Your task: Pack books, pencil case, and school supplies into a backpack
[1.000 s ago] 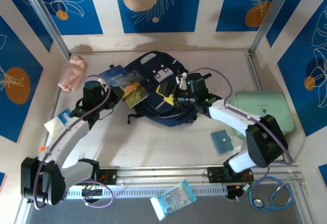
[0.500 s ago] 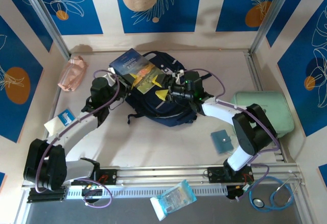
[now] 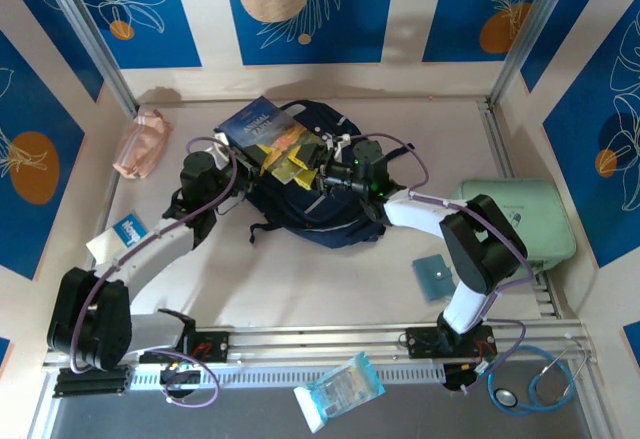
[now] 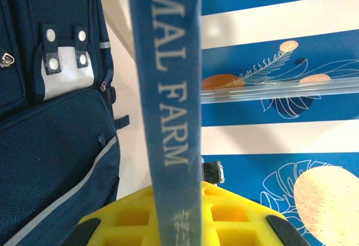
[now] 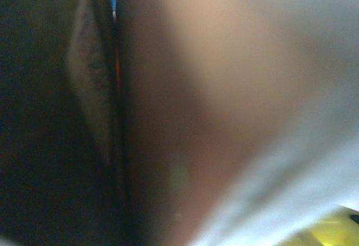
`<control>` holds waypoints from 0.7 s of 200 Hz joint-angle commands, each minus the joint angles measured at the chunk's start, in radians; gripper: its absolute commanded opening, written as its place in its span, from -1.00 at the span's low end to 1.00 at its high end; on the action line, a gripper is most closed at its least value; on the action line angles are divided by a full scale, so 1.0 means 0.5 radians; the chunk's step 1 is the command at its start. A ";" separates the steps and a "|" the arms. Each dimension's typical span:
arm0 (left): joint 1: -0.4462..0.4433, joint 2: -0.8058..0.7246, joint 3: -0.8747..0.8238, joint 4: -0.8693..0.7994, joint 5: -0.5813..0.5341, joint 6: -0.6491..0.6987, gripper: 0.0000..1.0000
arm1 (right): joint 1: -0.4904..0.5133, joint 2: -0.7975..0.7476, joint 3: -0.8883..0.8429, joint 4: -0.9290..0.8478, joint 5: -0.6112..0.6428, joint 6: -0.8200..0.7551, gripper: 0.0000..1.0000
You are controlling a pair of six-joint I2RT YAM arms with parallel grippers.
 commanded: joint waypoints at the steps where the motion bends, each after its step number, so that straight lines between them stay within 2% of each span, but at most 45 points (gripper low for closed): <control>1: -0.019 -0.006 0.032 0.224 0.044 -0.034 -1.00 | 0.008 -0.019 -0.011 0.127 0.082 0.000 0.14; 17: -0.019 -0.005 0.016 0.210 0.051 -0.039 -1.00 | 0.007 -0.023 -0.030 0.193 0.115 -0.016 0.01; 48: -0.017 -0.024 -0.016 0.168 0.044 -0.033 -1.00 | -0.008 -0.046 -0.019 0.145 0.113 -0.060 -0.48; 64: -0.016 -0.051 -0.017 0.093 0.062 0.052 -0.99 | -0.018 -0.075 -0.029 0.064 0.112 -0.092 -0.78; 72: -0.016 -0.073 -0.012 0.000 0.062 0.125 -0.83 | -0.024 -0.092 -0.035 0.014 0.118 -0.115 -0.88; 84: -0.016 -0.106 0.010 -0.207 0.059 0.296 -0.39 | -0.032 -0.127 -0.047 -0.048 0.123 -0.172 -1.00; 93: -0.016 -0.133 0.045 -0.413 0.041 0.463 -0.01 | -0.044 -0.163 -0.060 -0.110 0.127 -0.217 -1.00; 101: -0.024 -0.151 0.097 -0.581 0.039 0.661 0.19 | -0.060 -0.196 -0.070 -0.178 0.133 -0.269 -1.00; 109: -0.043 -0.170 0.170 -0.821 -0.004 0.825 0.63 | -0.082 -0.236 -0.081 -0.261 0.134 -0.329 -1.00; 113: -0.054 -0.175 0.208 -0.934 -0.030 0.904 0.79 | -0.095 -0.259 -0.087 -0.299 0.133 -0.361 -1.00; 129: -0.118 -0.170 0.348 -1.285 -0.139 1.191 1.00 | -0.157 -0.359 -0.120 -0.460 0.140 -0.482 -1.00; 140: -0.174 -0.152 0.406 -1.394 -0.185 1.334 1.00 | -0.209 -0.437 -0.115 -0.612 0.135 -0.588 -1.00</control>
